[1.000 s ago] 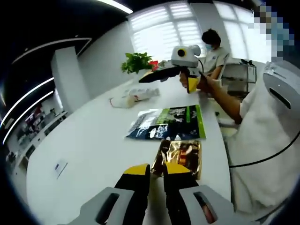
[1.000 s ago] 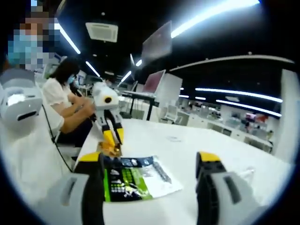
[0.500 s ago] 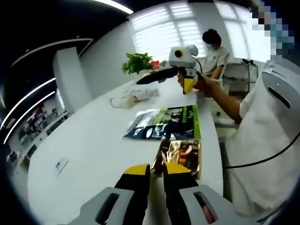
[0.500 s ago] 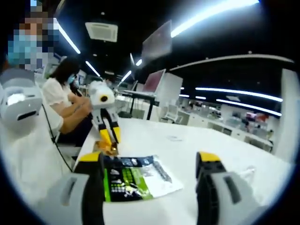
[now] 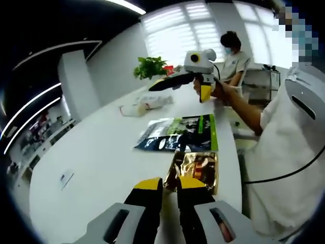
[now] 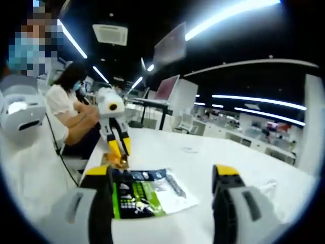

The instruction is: Arrange the skincare products in the storage area until every visible bottle or jar stands upright without overlapping.

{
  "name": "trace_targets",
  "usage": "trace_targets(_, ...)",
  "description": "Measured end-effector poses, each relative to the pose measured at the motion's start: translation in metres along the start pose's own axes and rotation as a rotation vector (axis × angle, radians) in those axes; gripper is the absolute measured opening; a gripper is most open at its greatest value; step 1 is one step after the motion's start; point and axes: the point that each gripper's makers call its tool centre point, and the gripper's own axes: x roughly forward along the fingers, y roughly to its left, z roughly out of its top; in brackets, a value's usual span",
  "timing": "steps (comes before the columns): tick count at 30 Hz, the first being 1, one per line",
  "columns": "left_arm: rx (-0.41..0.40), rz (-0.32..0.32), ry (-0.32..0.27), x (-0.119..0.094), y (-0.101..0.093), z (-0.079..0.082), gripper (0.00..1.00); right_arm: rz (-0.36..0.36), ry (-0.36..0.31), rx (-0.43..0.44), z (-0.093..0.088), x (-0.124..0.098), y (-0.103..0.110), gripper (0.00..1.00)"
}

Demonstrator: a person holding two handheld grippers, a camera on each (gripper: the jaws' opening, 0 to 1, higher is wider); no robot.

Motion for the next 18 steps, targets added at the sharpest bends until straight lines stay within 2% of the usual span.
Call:
trace_targets(5, 0.015, 0.003, -0.008, -0.0002, 0.0001, 0.0003, 0.12, -0.001, -0.002, 0.002, 0.0002, -0.0004, -0.0007, 0.81)
trace_targets(8, 0.043, 0.012, -0.012, 0.0, 0.0008, 0.0006, 0.12, 0.0, -0.003, 0.002, 0.0004, -0.0003, -0.0002, 0.81)
trace_targets(10, 0.091, 0.011, -0.018, 0.0, 0.0003, 0.0012, 0.13, 0.001, -0.003, 0.002, 0.0005, -0.0002, 0.0004, 0.82)
trace_targets(14, 0.074, 0.017, -0.022, -0.0003, 0.004, 0.0015, 0.16, 0.007, -0.004, -0.002, 0.0011, 0.0005, 0.0023, 0.82)
trace_targets(18, 0.041, 0.015, -0.034, -0.0017, 0.008, 0.0018, 0.25, 0.004, -0.005, 0.001, 0.001, 0.0, 0.0013, 0.82)
